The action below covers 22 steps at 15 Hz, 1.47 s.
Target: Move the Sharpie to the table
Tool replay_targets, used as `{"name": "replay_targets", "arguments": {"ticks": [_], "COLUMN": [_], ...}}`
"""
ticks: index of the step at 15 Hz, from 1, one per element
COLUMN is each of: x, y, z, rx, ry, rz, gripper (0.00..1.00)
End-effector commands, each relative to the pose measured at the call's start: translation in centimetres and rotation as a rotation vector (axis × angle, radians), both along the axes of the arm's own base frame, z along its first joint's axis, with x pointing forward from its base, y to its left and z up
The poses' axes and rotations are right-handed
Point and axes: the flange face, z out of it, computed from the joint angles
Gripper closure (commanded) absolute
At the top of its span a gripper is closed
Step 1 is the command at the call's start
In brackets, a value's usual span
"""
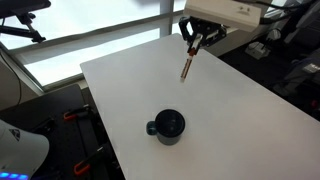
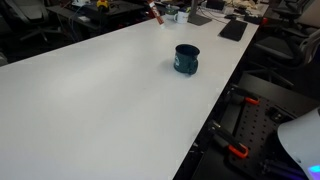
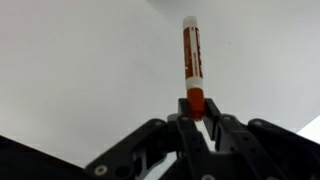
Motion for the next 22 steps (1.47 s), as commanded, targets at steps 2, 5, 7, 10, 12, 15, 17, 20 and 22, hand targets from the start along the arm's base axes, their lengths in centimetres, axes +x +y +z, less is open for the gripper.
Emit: {"name": "replay_targets", "arguments": {"ticks": [2, 5, 7, 10, 12, 15, 17, 20, 22], "x": [5.7, 8.1, 9.2, 10.2, 10.6, 10.7, 10.5, 10.1, 9.8], "y": [3.6, 5.2, 5.4, 5.0, 4.0, 2.5, 1.7, 0.5, -0.2], "z": [-2.2, -5.1, -7.1, -10.1, -12.1, -15.2, -17.3, -20.0, -21.6], "rx": [0.133, 0.238, 0.311, 0.388, 0.409, 0.403, 0.383, 0.375, 0.404], "ry": [-0.015, -0.001, 0.033, 0.104, 0.145, 0.188, 0.209, 0.250, 0.284], "rz": [0.055, 0.054, 0.036, -0.007, -0.035, -0.067, -0.099, -0.138, -0.162], "gripper": [0.95, 0.95, 0.95, 0.95, 0.95, 0.95, 0.95, 0.95, 0.95]}}
